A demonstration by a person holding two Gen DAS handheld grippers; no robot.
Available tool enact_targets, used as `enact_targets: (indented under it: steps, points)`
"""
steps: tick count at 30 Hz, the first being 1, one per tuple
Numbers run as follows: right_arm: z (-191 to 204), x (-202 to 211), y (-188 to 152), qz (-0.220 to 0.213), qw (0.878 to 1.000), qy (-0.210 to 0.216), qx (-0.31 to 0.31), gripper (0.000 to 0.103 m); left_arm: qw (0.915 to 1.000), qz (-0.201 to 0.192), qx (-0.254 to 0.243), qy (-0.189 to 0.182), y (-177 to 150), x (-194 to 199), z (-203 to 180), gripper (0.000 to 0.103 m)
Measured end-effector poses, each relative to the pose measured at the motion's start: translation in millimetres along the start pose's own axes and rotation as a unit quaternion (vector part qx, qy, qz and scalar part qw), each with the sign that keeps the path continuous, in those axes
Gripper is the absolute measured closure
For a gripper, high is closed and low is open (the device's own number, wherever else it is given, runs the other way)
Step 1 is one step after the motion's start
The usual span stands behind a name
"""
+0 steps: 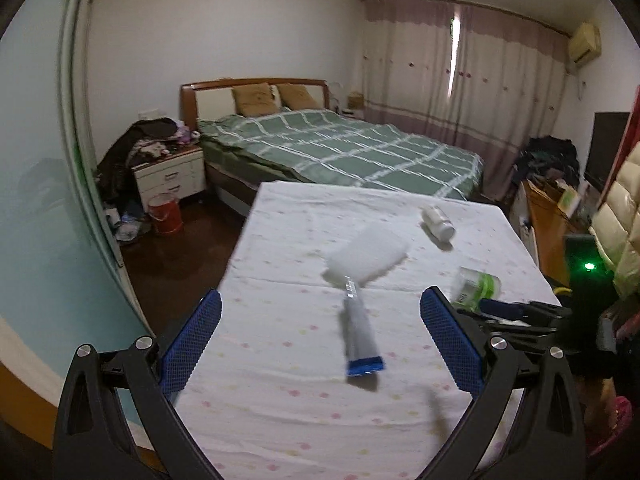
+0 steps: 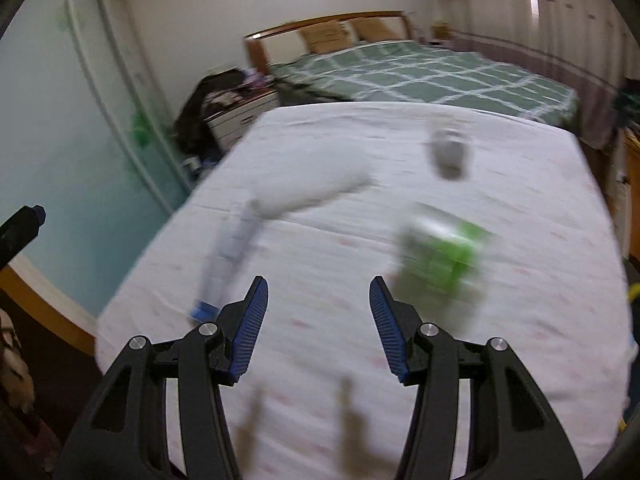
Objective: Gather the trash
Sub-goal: 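Move the right gripper to the toothpaste tube and grasp it, then carry the toothpaste tube toward the yellow bin with the right gripper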
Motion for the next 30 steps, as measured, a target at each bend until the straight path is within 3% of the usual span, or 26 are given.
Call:
enact_targets:
  steps: [6, 11, 21, 25, 30]
  points:
    - [60, -48, 11, 0.032, 0.999, 0.03, 0.025, 0.052, 0.9998, 0.002, 0.015, 0.01, -3, 5, 20, 0.005]
    - [82, -78, 12, 0.054, 0.998, 0.022, 0.034, 0.053, 0.9998, 0.008, 0.018, 0.004, -5, 0, 22, 0.005]
    - [85, -106, 8, 0.08, 0.996, 0.005, 0.042, 0.071, 0.9995, 0.012, 0.029, 0.0, -8, -6, 26, 0.005]
    - [83, -105, 7, 0.079, 0.996, 0.016, 0.038, 0.074, 0.9994, 0.014, 0.032, 0.002, -10, -6, 27, 0.005]
    - [77, -96, 4, 0.078, 0.996, 0.036, 0.025, 0.086, 0.9994, 0.016, 0.029, 0.0, -10, -8, 25, 0.005]
Point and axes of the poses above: each gripper's, at about its wrist camera, not at the fingertips, and x roughly against the way its jaws point, z to its left, y to its top, the point moved 7 cm from there along -x, roughly the way its jaws point, and after that the axes turned 2 degrees about -y, right-handed, at the moved point
